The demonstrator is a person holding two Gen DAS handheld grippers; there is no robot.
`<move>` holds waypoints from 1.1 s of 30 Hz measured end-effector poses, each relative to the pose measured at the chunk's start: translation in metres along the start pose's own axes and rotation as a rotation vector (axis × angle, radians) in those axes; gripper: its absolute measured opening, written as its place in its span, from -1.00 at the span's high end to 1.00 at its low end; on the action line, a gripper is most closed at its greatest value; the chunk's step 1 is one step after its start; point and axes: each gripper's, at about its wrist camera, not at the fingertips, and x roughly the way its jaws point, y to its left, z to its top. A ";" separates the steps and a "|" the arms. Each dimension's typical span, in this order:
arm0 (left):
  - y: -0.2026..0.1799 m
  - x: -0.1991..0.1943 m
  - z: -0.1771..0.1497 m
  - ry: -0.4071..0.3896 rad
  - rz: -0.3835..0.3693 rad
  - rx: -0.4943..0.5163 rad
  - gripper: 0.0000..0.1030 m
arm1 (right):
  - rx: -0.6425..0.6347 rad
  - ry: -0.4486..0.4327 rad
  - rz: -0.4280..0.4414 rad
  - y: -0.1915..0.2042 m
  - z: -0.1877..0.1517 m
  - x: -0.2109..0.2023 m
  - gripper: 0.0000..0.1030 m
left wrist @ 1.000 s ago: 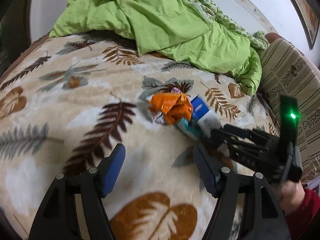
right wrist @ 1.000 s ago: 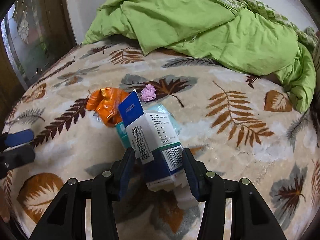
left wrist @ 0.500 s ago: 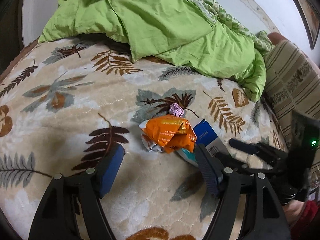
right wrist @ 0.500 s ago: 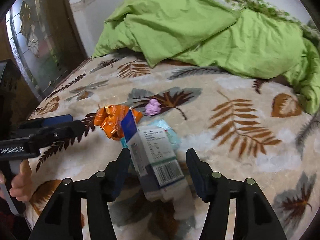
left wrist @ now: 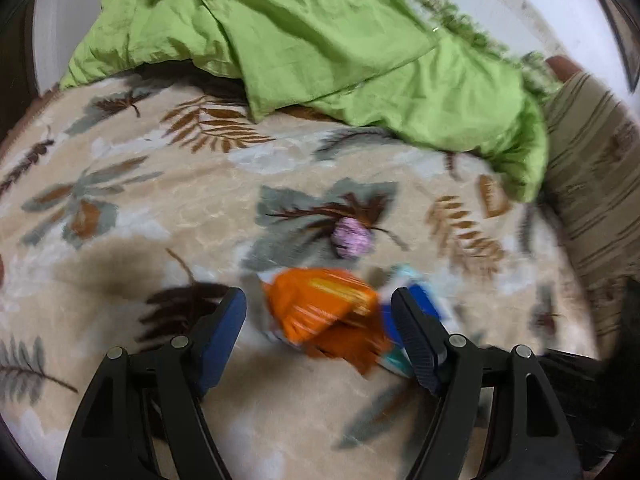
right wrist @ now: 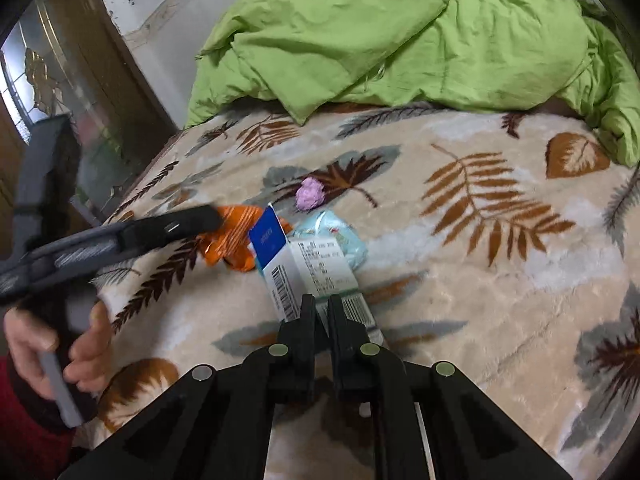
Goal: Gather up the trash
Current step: 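Grasp the orange wrapper with the left tool while the right grasps the white box, then lift the orange wrapper and white box above the bed with both tools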
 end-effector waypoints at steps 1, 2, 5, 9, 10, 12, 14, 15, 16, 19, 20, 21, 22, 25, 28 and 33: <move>0.003 0.006 0.000 0.008 0.015 0.005 -0.40 | 0.012 -0.007 0.000 -0.001 0.000 -0.003 0.83; 0.007 0.009 -0.001 0.012 0.005 -0.003 -0.35 | 0.019 -0.016 0.005 -0.002 0.001 -0.005 0.81; 0.020 0.014 -0.006 0.024 0.000 -0.028 0.02 | 0.007 -0.025 0.007 -0.003 0.002 -0.008 0.47; 0.027 0.010 -0.012 -0.008 -0.010 -0.013 0.04 | -0.061 -0.019 0.021 0.004 0.005 -0.006 0.02; 0.026 0.008 -0.013 -0.015 -0.003 -0.009 0.05 | -0.077 -0.004 0.026 0.006 0.006 -0.003 0.01; 0.027 0.007 -0.013 -0.021 0.007 -0.012 0.05 | -0.117 0.033 0.035 0.011 0.010 0.008 -0.01; 0.030 0.006 -0.013 -0.033 0.011 -0.021 0.05 | -0.155 0.039 0.014 0.017 0.011 0.014 -0.01; 0.032 0.005 -0.013 -0.037 0.015 -0.024 0.05 | -0.179 0.045 0.010 0.021 0.011 0.017 -0.01; 0.034 0.004 -0.014 -0.040 0.016 -0.029 0.05 | -0.198 0.054 0.008 0.025 0.011 0.021 -0.01; 0.037 -0.001 -0.015 -0.049 0.016 -0.041 0.06 | -0.238 0.079 -0.034 0.033 0.008 0.035 -0.02; 0.038 -0.003 -0.016 -0.050 0.017 -0.039 0.06 | -0.250 0.090 -0.049 0.034 0.006 0.040 -0.01; 0.037 -0.006 -0.018 -0.053 0.021 -0.035 0.06 | -0.259 0.093 -0.070 0.035 0.004 0.043 -0.01; 0.037 -0.010 -0.020 -0.057 0.022 -0.033 0.06 | -0.259 0.096 -0.084 0.036 0.002 0.045 0.02; 0.034 -0.026 -0.028 -0.075 0.015 -0.028 0.06 | -0.237 0.082 -0.100 0.039 -0.004 0.038 0.25; 0.024 -0.050 -0.038 -0.109 0.016 -0.004 0.06 | -0.177 0.027 -0.100 0.045 -0.010 0.014 0.25; -0.005 -0.096 -0.065 -0.168 0.001 0.046 0.06 | -0.026 -0.087 -0.108 0.057 -0.031 -0.039 0.25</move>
